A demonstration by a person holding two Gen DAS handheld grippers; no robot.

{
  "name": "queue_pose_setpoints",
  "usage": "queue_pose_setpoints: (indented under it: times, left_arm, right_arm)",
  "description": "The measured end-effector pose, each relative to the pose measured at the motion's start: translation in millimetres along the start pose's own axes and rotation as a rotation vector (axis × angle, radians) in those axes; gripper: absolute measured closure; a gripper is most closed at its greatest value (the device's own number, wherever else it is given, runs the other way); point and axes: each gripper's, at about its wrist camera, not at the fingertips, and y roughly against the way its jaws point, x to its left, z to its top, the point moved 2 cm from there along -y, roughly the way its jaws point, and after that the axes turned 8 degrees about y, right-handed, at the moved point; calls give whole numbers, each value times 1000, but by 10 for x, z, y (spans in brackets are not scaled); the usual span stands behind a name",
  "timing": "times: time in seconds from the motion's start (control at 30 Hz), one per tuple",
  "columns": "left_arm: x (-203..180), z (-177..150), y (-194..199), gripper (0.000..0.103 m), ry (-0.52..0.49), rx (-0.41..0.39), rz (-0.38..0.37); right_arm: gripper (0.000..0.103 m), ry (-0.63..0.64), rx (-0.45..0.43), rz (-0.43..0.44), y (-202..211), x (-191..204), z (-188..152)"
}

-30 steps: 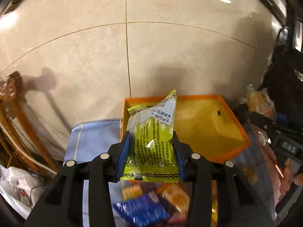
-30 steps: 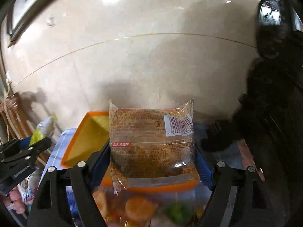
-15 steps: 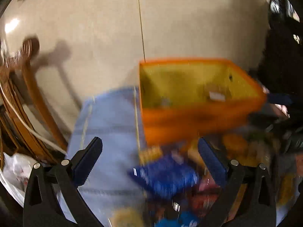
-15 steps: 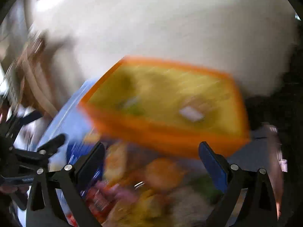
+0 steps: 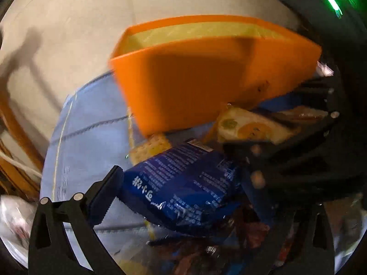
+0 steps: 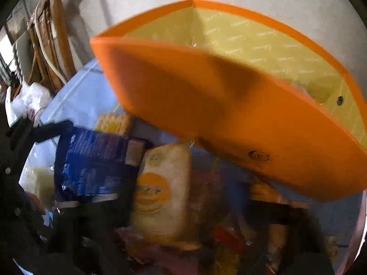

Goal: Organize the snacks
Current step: 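Grasp the blue biscuit pack with the left tool while the right tool grasps a cream bread bag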

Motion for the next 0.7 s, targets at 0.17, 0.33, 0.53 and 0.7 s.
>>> queue_pose_setpoints:
  times: [0.17, 0.33, 0.53, 0.7]
  left_arm:
    - [-145, 80, 35, 44, -46, 31, -36]
    - [-259, 77, 124, 69, -73, 17, -46]
    - [-241, 157, 393, 103, -28, 19, -108]
    - [-92, 110, 324, 60, -8, 46, -26]
  right_arm:
    - [68, -112, -46, -9, 225, -84, -136]
    - [68, -198, -126, -4, 683, -264, -307]
    - [68, -280, -208, -28, 1227, -546, -487]
    - [68, -285, -242, -52, 1494, -640, -588]
